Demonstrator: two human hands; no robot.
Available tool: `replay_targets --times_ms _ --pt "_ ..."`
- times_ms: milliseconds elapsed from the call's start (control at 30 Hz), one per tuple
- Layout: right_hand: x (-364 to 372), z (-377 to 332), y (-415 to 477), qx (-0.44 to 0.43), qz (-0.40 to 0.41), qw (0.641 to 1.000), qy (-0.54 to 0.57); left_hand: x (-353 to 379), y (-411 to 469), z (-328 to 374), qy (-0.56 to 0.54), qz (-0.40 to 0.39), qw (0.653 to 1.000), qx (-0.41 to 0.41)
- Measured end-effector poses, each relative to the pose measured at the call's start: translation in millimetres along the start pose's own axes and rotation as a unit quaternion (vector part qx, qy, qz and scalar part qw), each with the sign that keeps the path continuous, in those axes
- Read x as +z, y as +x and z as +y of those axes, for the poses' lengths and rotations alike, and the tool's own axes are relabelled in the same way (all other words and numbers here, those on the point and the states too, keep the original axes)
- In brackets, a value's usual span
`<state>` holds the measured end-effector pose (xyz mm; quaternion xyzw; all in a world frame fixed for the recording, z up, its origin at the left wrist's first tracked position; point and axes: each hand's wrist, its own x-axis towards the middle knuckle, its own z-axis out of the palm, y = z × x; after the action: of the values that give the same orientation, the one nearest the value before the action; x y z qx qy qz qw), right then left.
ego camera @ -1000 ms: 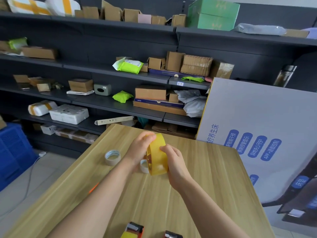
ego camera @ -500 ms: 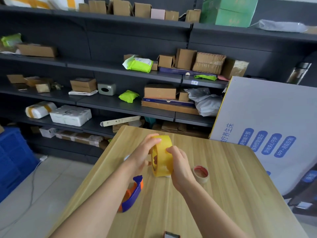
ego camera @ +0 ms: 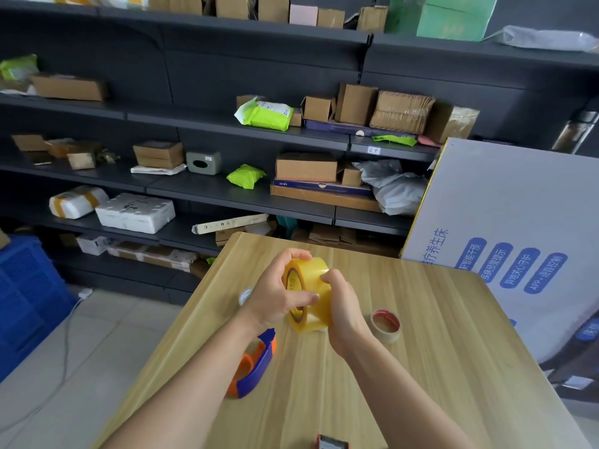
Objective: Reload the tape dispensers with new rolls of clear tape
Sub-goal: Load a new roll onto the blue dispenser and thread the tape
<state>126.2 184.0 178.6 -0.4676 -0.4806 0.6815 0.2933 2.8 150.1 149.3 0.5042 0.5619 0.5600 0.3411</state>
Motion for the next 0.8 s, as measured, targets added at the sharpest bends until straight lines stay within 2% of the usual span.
replay_targets --times_ms 233,367,467,633,800 --pt "-11.8 -2.6 -0.7 -0.052 -0.065 0.996 -0.018 2.5 2.8 6.3 -0.005 0.034 0.998 -0.045" --pt "-13.7 1.5 6.8 -0.079 -0.074 0.993 -0.043 3.4 0.6 6.5 -0.01 0.06 0.998 -0.017" --pt "-7.9 7.2 13.1 -0.058 -0.073 0.994 -0.05 0.5 -1.6 0.8 0.009 0.062 0.998 0.026" --pt "2.1 12.1 21.9 -0.054 -0.06 0.995 -0.056 -17.5 2.9 -6.9 0.014 0.06 0.998 0.02" --pt "29.9 16.0 32.7 -0.026 -0.025 0.999 -0.032 -49.2 9.7 -8.7 -0.019 -0.033 0.998 -0.054"
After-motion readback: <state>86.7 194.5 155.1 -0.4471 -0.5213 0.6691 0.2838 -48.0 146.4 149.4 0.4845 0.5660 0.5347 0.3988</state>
